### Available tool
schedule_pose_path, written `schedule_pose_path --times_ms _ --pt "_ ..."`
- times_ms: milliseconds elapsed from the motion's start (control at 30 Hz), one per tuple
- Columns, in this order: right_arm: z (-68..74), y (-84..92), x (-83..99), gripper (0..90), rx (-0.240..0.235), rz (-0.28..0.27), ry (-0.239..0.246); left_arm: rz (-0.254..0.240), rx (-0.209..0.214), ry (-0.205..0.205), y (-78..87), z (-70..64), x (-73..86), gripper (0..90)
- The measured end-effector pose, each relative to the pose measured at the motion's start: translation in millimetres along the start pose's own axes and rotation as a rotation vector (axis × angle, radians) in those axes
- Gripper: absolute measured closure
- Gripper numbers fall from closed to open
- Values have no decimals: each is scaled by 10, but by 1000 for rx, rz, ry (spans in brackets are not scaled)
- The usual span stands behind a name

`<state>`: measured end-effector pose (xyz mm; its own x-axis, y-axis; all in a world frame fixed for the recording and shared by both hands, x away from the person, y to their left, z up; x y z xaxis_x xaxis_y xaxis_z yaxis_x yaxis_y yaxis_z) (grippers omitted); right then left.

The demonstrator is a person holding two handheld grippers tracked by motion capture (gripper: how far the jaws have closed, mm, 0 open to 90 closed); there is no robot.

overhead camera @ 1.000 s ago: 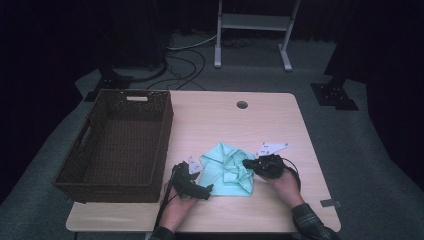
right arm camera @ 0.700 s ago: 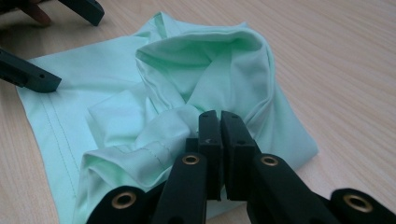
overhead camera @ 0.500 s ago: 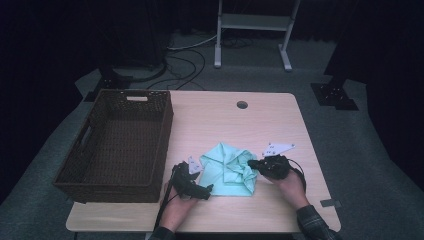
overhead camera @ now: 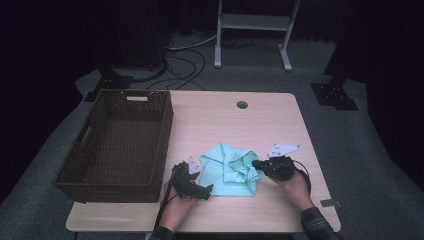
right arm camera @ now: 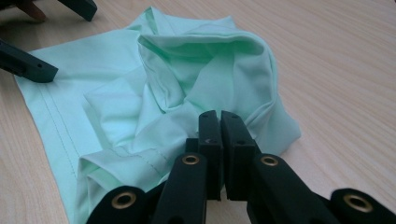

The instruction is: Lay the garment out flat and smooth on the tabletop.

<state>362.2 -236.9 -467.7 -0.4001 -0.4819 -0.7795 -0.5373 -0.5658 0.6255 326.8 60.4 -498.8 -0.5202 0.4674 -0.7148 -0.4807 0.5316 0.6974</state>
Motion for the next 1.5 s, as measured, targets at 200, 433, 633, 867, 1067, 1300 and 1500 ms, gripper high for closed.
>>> schedule_pose_path --times_ms 200,433,633,867,1067,1300,1500 --pt "-23 37 29 874 7 4 -1 0 0 0 0 0 0 0" --pt "-50 78 69 874 10 10 -7 0 0 0 0 0 0 0" --pt "-69 102 105 874 13 18 -16 0 0 0 0 0 0 0" --pt "-84 135 148 874 19 26 -19 0 0 0 0 0 0 0" --pt "-91 165 176 874 24 32 -16 1 0 0 0 0 0 0" --pt "-101 213 222 874 38 38 -18 0 0 0 0 0 0 0" --pt "-112 273 270 874 48 44 -22 0 0 0 0 0 0 0"
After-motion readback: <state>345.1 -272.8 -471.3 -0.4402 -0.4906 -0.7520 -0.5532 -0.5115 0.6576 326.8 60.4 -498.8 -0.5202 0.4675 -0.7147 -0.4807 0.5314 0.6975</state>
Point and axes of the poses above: each handheld gripper's, and its own axes: y roughly backward along the jaws, x roughly out of its underside, z roughly to its left, the point moved 2 cm from there along -y, roughly forward along the jaws, and after that the axes turned 5 degrees about x, right-handed, at the moved point
